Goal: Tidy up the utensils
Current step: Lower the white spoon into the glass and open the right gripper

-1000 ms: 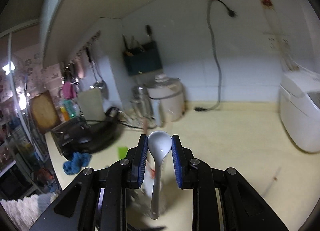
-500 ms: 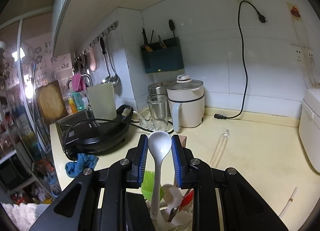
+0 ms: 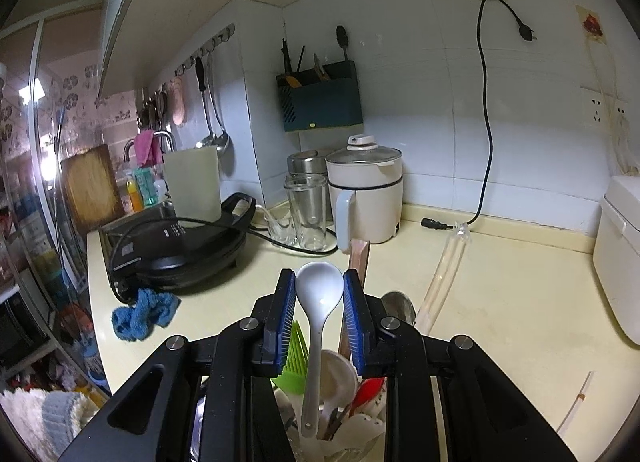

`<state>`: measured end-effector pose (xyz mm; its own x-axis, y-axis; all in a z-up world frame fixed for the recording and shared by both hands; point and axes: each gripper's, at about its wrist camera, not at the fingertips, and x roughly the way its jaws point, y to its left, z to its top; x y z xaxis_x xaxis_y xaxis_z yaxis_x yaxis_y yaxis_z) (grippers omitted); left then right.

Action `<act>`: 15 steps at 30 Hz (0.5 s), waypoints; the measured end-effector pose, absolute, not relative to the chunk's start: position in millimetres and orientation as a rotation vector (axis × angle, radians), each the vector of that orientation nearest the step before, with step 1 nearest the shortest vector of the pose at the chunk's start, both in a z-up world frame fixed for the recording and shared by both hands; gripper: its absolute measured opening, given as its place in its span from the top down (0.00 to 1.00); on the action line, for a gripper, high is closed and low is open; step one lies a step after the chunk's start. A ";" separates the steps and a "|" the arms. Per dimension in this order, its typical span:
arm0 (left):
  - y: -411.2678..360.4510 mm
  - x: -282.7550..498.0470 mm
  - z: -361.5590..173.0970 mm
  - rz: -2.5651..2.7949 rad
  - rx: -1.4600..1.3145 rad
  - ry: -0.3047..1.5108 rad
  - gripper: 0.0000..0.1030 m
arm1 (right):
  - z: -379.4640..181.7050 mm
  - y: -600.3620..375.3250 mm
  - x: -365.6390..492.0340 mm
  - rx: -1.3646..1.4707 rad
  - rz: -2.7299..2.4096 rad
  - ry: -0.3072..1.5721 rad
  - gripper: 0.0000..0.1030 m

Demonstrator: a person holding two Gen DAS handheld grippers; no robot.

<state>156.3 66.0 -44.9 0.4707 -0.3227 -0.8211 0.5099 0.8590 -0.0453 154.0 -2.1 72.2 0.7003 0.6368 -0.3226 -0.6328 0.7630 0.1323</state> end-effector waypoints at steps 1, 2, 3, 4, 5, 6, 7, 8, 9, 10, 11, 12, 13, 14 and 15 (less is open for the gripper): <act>66.1 156.3 -44.9 -0.515 0.218 0.953 0.01 | 71.5 -2.4 153.4 0.008 0.707 0.363 0.77; 66.1 156.2 -45.0 -0.515 0.218 0.953 0.01 | 70.9 -2.8 152.9 0.005 0.707 0.362 0.77; 66.1 156.2 -45.0 -0.515 0.218 0.953 0.01 | 70.4 -3.3 152.8 0.004 0.706 0.362 0.77; 66.1 156.2 -45.0 -0.514 0.218 0.953 0.01 | 70.0 -3.5 153.1 0.003 0.705 0.362 0.77; 66.2 156.3 -45.4 -0.514 0.219 0.953 0.01 | 69.0 -4.9 153.4 0.003 0.703 0.364 0.77; 66.1 156.3 -45.4 -0.514 0.218 0.953 0.01 | 68.3 -6.0 153.7 0.003 0.700 0.366 0.77; 66.0 156.3 -45.4 -0.514 0.218 0.953 0.01 | 67.7 -7.1 154.2 0.003 0.698 0.367 0.77; 65.9 156.2 -45.4 -0.514 0.218 0.953 0.01 | 66.3 -8.7 154.5 0.005 0.695 0.369 0.77; 65.9 156.2 -45.4 -0.514 0.219 0.953 0.01 | 65.5 -9.7 155.0 0.007 0.693 0.372 0.77; 65.9 156.2 -45.4 -0.514 0.219 0.953 0.01 | 64.8 -10.3 155.3 0.010 0.692 0.374 0.77; 65.9 156.2 -45.4 -0.513 0.219 0.953 0.01 | 63.6 -11.6 155.9 0.016 0.693 0.378 0.77; 65.9 156.2 -45.4 -0.513 0.219 0.953 0.01 | 62.8 -12.4 156.2 0.019 0.694 0.379 0.77; 65.9 156.2 -45.4 -0.514 0.219 0.953 0.01 | 62.3 -12.7 156.9 0.018 0.692 0.380 0.76; 65.8 156.2 -45.4 -0.514 0.218 0.953 0.01 | 62.0 -12.5 157.1 0.017 0.692 0.380 0.76; 65.8 156.2 -45.4 -0.514 0.218 0.953 0.01 | 62.2 -11.9 157.4 0.019 0.697 0.380 0.77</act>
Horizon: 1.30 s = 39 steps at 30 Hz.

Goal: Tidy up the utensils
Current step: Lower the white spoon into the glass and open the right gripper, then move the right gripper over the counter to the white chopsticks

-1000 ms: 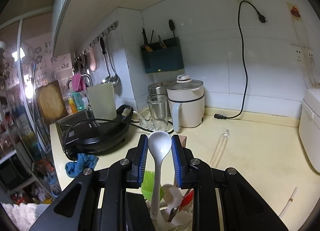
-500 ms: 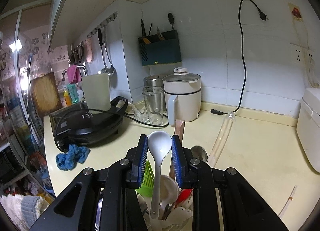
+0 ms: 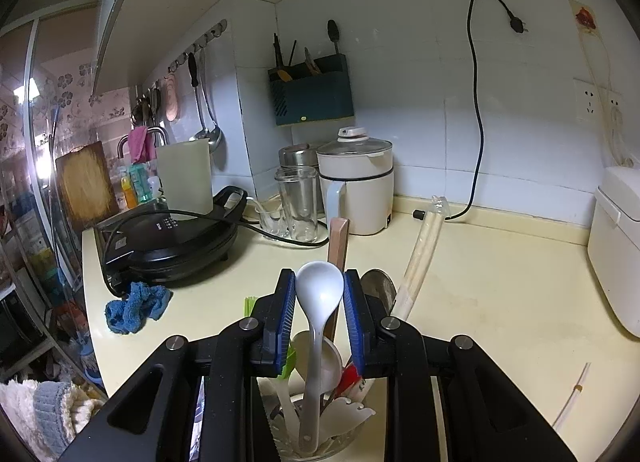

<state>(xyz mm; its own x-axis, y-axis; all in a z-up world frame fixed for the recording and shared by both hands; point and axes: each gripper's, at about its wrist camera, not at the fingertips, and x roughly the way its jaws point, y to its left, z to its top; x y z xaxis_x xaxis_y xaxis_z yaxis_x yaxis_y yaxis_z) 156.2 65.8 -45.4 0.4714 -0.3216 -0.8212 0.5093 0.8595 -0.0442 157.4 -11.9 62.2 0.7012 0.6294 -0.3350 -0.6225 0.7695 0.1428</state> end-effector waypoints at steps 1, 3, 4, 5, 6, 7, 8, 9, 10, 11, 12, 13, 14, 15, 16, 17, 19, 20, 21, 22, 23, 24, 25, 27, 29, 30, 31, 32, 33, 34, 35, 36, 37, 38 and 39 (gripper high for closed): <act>65.7 156.2 -45.3 -0.514 0.218 0.953 0.01 | 63.1 -11.6 157.4 0.021 0.704 0.378 0.77; 65.6 156.2 -45.4 -0.513 0.220 0.953 0.01 | 67.7 -9.3 155.4 0.017 0.716 0.355 0.77; 65.6 156.1 -45.6 -0.512 0.222 0.953 0.01 | 69.7 -8.3 154.5 0.017 0.723 0.345 0.77; 66.0 156.1 -45.8 -0.512 0.222 0.953 0.01 | 72.5 -6.8 153.8 0.019 0.732 0.334 0.77; 65.6 156.0 -46.5 -0.512 0.221 0.953 0.01 | 73.4 -5.7 153.6 0.018 0.734 0.330 0.77; 65.9 156.1 -46.6 -0.512 0.220 0.953 0.01 | 73.2 -4.8 153.7 0.020 0.739 0.328 0.77; 66.5 156.1 -47.3 -0.512 0.221 0.953 0.01 | 72.6 -4.8 153.5 0.023 0.739 0.327 0.77; 66.9 156.1 -47.3 -0.512 0.221 0.953 0.01 | 70.9 -4.6 153.8 0.025 0.736 0.330 0.76; 67.4 156.2 -47.5 -0.512 0.221 0.953 0.01 | 68.0 -4.9 154.1 0.027 0.733 0.337 0.77; 68.1 156.1 -48.1 -0.512 0.220 0.953 0.01 | 65.7 -4.8 154.2 0.027 0.730 0.343 0.76; 68.6 156.0 -48.8 -0.513 0.219 0.953 0.01 | 63.7 -5.6 154.0 0.029 0.728 0.347 0.76; 70.0 155.5 -49.1 -0.513 0.219 0.953 0.01 | 62.3 -5.8 154.4 0.030 0.727 0.351 0.76; 70.1 155.5 -49.1 -0.513 0.219 0.953 0.01 | 59.8 -7.1 153.8 0.032 0.722 0.353 0.77; 70.1 155.6 -49.1 -0.512 0.219 0.953 0.01 | 58.8 -8.0 153.3 0.033 0.721 0.353 0.76; 70.0 155.5 -49.1 -0.512 0.220 0.953 0.01 | 58.0 -9.2 152.7 0.036 0.720 0.354 0.76; 70.8 155.7 -49.3 -0.512 0.221 0.953 0.01 | 57.4 -11.0 151.8 0.040 0.720 0.354 0.76; 68.5 156.2 -49.0 -0.511 0.222 0.953 0.01 | 57.3 -12.9 150.9 0.043 0.720 0.355 0.76; 68.5 156.2 -49.0 -0.511 0.222 0.953 0.01 | 57.2 -14.4 150.1 0.045 0.721 0.355 0.76; 68.5 156.3 -49.0 -0.511 0.222 0.953 0.01 | 57.2 -15.2 149.7 0.044 0.721 0.355 0.76; 68.0 156.3 -49.0 -0.510 0.223 0.953 0.01 | 57.2 -15.4 149.6 0.041 0.718 0.358 0.76; 67.6 156.4 -49.2 -0.510 0.224 0.953 0.01 | 56.9 -15.7 149.3 0.036 0.708 0.364 0.74; 67.2 156.3 -49.3 -0.509 0.224 0.953 0.01 | 56.5 -15.8 149.8 0.035 0.701 0.369 0.73; 66.7 156.2 -49.7 -0.509 0.224 0.953 0.01 | 55.9 -16.4 150.0 0.034 0.691 0.376 0.73; 66.3 156.2 -49.8 -0.509 0.225 0.953 0.01 | 55.3 -18.5 150.4 0.037 0.677 0.385 0.73; 66.2 156.2 -49.8 -0.509 0.225 0.953 0.01 | 56.4 -22.5 149.1 0.048 0.670 0.386 0.73; 66.4 155.9 -49.8 -0.510 0.224 0.953 0.01 | 57.3 -24.4 147.9 0.052 0.669 0.382 0.73; 66.4 155.8 -49.7 -0.510 0.224 0.953 0.01 | 58.7 -26.9 146.0 0.056 0.667 0.377 0.73; 66.9 156.2 -49.3 -0.510 0.224 0.953 0.01 | 60.1 -29.7 143.9 0.061 0.666 0.372 0.73; 67.1 156.3 -49.3 -0.510 0.224 0.953 0.01 | 61.1 -32.6 141.8 0.066 0.666 0.367 0.73; 67.4 156.4 -49.4 -0.510 0.224 0.953 0.01 | 61.8 -35.9 139.6 0.072 0.664 0.362 0.73; 67.0 156.3 -49.3 -0.510 0.224 0.953 0.01 | 62.8 -41.7 136.8 0.083 0.659 0.356 0.73; 67.2 156.3 -49.2 -0.510 0.224 0.953 0.01 | 62.8 -46.5 135.0 0.092 0.654 0.354 0.73; 66.9 156.3 -49.2 -0.510 0.223 0.953 0.01 | 62.5 -51.9 133.5 0.103 0.647 0.353 0.73; 67.6 156.5 -49.3 -0.510 0.223 0.953 0.01 | 61.1 -60.8 131.6 0.121 0.633 0.355 0.73; 67.1 156.3 -49.1 -0.510 0.224 0.953 0.01 | 59.6 -67.1 130.3 0.131 0.623 0.358 0.73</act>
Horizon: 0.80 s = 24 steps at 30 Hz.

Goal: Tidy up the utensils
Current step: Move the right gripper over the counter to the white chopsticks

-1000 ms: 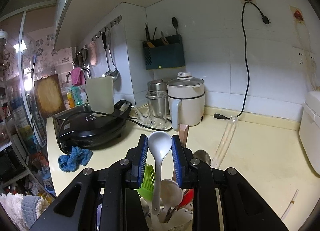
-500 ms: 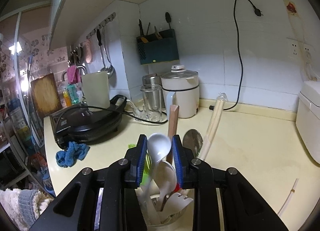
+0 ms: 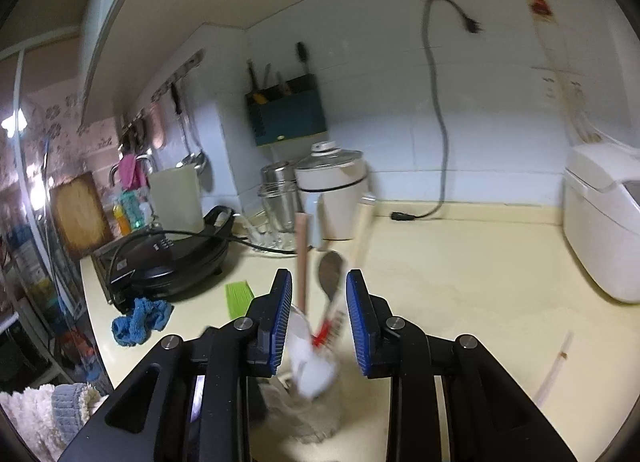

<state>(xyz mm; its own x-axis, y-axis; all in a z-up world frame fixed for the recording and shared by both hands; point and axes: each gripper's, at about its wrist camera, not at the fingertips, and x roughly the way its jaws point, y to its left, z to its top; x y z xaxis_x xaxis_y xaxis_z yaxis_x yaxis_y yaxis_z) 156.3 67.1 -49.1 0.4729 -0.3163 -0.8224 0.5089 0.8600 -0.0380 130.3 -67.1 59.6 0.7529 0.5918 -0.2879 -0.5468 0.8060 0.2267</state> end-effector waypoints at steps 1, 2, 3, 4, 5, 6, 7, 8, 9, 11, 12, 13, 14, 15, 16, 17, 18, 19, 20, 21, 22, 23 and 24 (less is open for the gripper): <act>67.1 156.3 -49.1 -0.510 0.224 0.953 0.01 | 57.6 -74.3 128.8 0.140 0.610 0.362 0.73; 67.1 156.3 -49.1 -0.510 0.224 0.953 0.01 | 53.9 -85.0 126.4 0.151 0.583 0.369 0.73; 67.3 156.4 -49.1 -0.510 0.223 0.953 0.01 | 50.2 -94.5 124.3 0.164 0.561 0.372 0.73; 66.9 156.3 -49.1 -0.510 0.223 0.953 0.01 | 47.0 -102.8 123.0 0.176 0.545 0.377 0.73; 66.9 156.3 -49.0 -0.510 0.223 0.953 0.01 | 41.7 -113.5 121.3 0.192 0.523 0.387 0.73; 66.9 156.3 -49.0 -0.510 0.223 0.953 0.01 | 34.7 -125.5 119.4 0.203 0.494 0.402 0.73; 66.9 156.3 -49.1 -0.510 0.224 0.953 0.01 | 28.4 -134.7 117.8 0.207 0.465 0.414 0.73; 67.0 156.4 -49.0 -0.510 0.224 0.953 0.01 | 20.0 -146.6 115.1 0.210 0.429 0.426 0.73; 67.0 156.4 -49.0 -0.510 0.223 0.953 0.01 | 9.4 -160.1 112.2 0.211 0.383 0.441 0.73; 67.7 156.6 -48.9 -0.511 0.221 0.953 0.01 | -12.9 -184.1 108.1 0.195 0.263 0.479 0.73; 68.1 156.7 -48.9 -0.511 0.221 0.953 0.01 | -22.3 -193.9 107.3 0.198 0.218 0.501 0.73; 68.3 156.7 -48.9 -0.512 0.221 0.953 0.01 | -31.7 -204.8 107.2 0.214 0.185 0.525 0.73; 69.3 157.0 -48.8 -0.512 0.219 0.953 0.01 | -45.0 -221.9 107.7 0.255 0.146 0.561 0.73; 69.0 156.9 -48.7 -0.513 0.219 0.953 0.01 | -52.6 -231.3 108.1 0.277 0.120 0.582 0.73; 69.3 157.0 -48.8 -0.512 0.219 0.953 0.01 | -59.4 -239.8 108.8 0.294 0.089 0.600 0.73; 69.3 157.0 -49.0 -0.511 0.223 0.953 0.01 | -65.3 -247.2 108.6 0.304 0.055 0.613 0.73; 68.8 156.8 -49.2 -0.507 0.231 0.953 0.01 | -70.9 -253.8 108.1 0.312 0.026 0.621 0.73; 66.1 156.0 -49.6 -0.503 0.238 0.953 0.01 | -74.4 -258.2 107.9 0.316 0.014 0.624 0.73; 66.3 155.9 -49.7 -0.503 0.239 0.953 0.01 | -77.5 -261.3 108.1 0.320 0.006 0.630 0.73; 64.2 154.9 -49.8 -0.503 0.238 0.953 0.01 | -80.5 -262.3 108.6 0.324 0.006 0.637 0.73; 64.1 154.6 -49.1 -0.503 0.238 0.953 0.01 | -82.7 -263.6 109.0 0.333 0.011 0.644 0.73; 64.7 154.5 -49.2 -0.503 0.239 0.953 0.01 | -82.6 -262.8 110.6 0.346 0.020 0.647 0.73; 64.3 154.4 -49.2 -0.503 0.238 0.953 0.01 | -81.6 -261.9 110.5 0.344 0.020 0.645 0.73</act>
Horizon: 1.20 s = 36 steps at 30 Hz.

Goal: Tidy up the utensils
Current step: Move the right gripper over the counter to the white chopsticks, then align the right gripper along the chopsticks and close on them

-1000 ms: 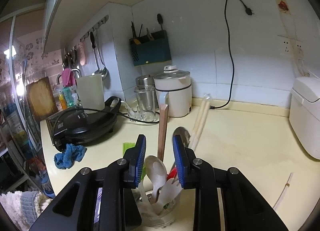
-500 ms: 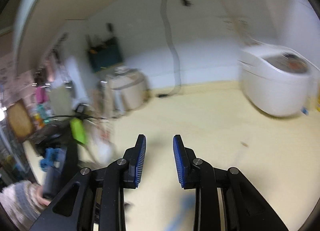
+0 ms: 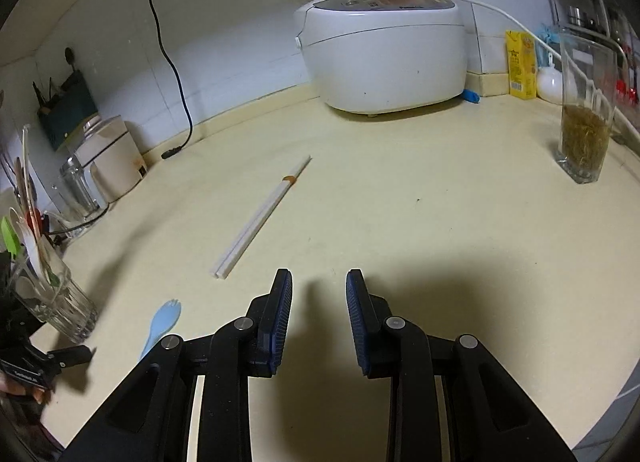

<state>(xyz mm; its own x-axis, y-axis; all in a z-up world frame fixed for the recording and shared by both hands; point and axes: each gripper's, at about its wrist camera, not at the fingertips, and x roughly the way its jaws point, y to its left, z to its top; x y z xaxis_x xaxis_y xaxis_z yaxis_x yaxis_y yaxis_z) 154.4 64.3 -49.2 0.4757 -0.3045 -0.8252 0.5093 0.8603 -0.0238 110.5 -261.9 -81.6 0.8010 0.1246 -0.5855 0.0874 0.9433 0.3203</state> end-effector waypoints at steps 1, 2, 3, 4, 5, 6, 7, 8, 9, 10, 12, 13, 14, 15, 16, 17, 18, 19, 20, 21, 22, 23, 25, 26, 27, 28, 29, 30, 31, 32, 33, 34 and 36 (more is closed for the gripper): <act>64.4 154.5 -49.2 -0.503 0.239 0.954 0.01 | -81.4 -261.7 111.5 0.340 0.020 0.648 0.73; 64.1 154.7 -49.2 -0.503 0.239 0.954 0.01 | -84.0 -263.1 111.4 0.342 0.030 0.661 0.73; 64.1 154.8 -49.2 -0.503 0.239 0.954 0.01 | -86.5 -262.6 114.3 0.347 0.042 0.679 0.73; 64.1 154.8 -49.2 -0.503 0.239 0.954 0.01 | -87.9 -262.8 115.7 0.355 0.046 0.692 0.73; 64.1 154.8 -49.2 -0.503 0.239 0.954 0.01 | -89.0 -264.8 115.8 0.371 0.047 0.698 0.73; 64.1 154.8 -49.2 -0.503 0.239 0.954 0.01 | -89.7 -265.5 115.6 0.377 0.048 0.696 0.73; 64.1 154.8 -49.2 -0.503 0.239 0.954 0.01 | -90.3 -266.4 115.1 0.385 0.050 0.695 0.73; 64.2 154.8 -49.2 -0.503 0.239 0.954 0.01 | -90.9 -266.6 114.5 0.388 0.052 0.694 0.73; 64.1 154.8 -49.2 -0.503 0.239 0.954 0.01 | -91.0 -265.9 114.1 0.387 0.052 0.695 0.73; 64.1 154.8 -49.2 -0.503 0.239 0.954 0.01 | -91.4 -266.2 113.8 0.384 0.051 0.696 0.73; 64.2 154.8 -49.2 -0.503 0.239 0.954 0.01 | -91.5 -264.2 115.0 0.371 0.057 0.705 0.73; 64.2 154.8 -49.2 -0.503 0.239 0.954 0.01 | -91.0 -262.8 116.2 0.368 0.064 0.711 0.73; 64.2 154.9 -49.2 -0.503 0.239 0.954 0.01 | -90.0 -262.5 119.2 0.378 0.078 0.723 0.73; 64.1 154.8 -49.2 -0.503 0.239 0.954 0.01 | -89.9 -262.8 122.4 0.396 0.093 0.734 0.73; 64.2 154.9 -49.2 -0.503 0.239 0.954 0.01 | -89.2 -262.7 126.5 0.416 0.105 0.747 0.73; 64.3 154.9 -49.2 -0.503 0.239 0.954 0.01 | -88.7 -263.3 131.4 0.437 0.109 0.766 0.73; 64.2 154.9 -49.2 -0.503 0.239 0.954 0.01 | -87.3 -261.0 138.9 0.451 0.113 0.789 0.73; 64.3 154.9 -49.2 -0.503 0.239 0.954 0.01 | -86.0 -258.6 146.6 0.459 0.117 0.810 0.73; 64.2 154.7 -49.3 -0.503 0.239 0.954 0.01 | -84.2 -255.0 153.2 0.462 0.128 0.819 0.73; 64.3 154.9 -49.2 -0.503 0.238 0.954 0.01 | -83.4 -251.6 159.5 0.457 0.137 0.825 0.73; 64.3 154.9 -49.2 -0.503 0.238 0.954 0.01 | -83.3 -247.8 166.3 0.448 0.138 0.836 0.73; 65.4 155.1 -49.1 -0.504 0.237 0.954 0.01 | -83.1 -243.4 175.8 0.442 0.131 0.850 0.73; 65.8 155.1 -48.8 -0.504 0.236 0.954 0.01 | -81.8 -236.4 187.8 0.447 0.132 0.863 0.73; 65.8 155.1 -48.8 -0.505 0.236 0.954 0.01 | -81.6 -231.4 195.6 0.452 0.134 0.875 0.73; 66.5 154.7 -48.5 -0.506 0.233 0.953 0.01 | -81.7 -227.3 200.7 0.455 0.142 0.881 0.73; 66.8 154.9 -48.2 -0.507 0.232 0.953 0.01 | -81.9 -223.2 205.2 0.458 0.155 0.887 0.73; 66.5 155.4 -47.6 -0.507 0.230 0.953 0.01 | -82.0 -216.6 212.0 0.458 0.170 0.892 0.73; 66.4 155.5 -47.2 -0.508 0.229 0.953 0.01 | -82.0 -212.1 215.3 0.449 0.172 0.892 0.73; 66.7 155.7 -47.0 -0.509 0.228 0.953 0.01 | -81.8 -206.9 218.9 0.432 0.174 0.891 0.73; 66.4 155.5 -46.9 -0.509 0.228 0.953 0.01 | -81.5 -201.2 221.8 0.405 0.170 0.887 0.73; 66.3 155.5 -46.9 -0.508 0.228 0.954 0.01 | -80.4 -193.8 225.0 0.361 0.156 0.881 0.73; 66.6 155.5 -46.9 -0.509 0.227 0.954 0.01 | -79.7 -189.1 226.2 0.320 0.141 0.878 0.73; 67.3 155.5 -46.8 -0.511 0.224 0.953 0.01 | -78.2 -176.5 228.2 0.215 0.105 0.879 0.73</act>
<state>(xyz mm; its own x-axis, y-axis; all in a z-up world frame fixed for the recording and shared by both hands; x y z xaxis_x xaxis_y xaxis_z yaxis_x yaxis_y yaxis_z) 155.5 67.3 -46.8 0.4722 -0.3168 -0.8226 0.5092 0.8598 -0.0388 228.2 -176.5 -78.2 0.6347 0.1791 -0.7517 -0.0028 0.9733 0.2295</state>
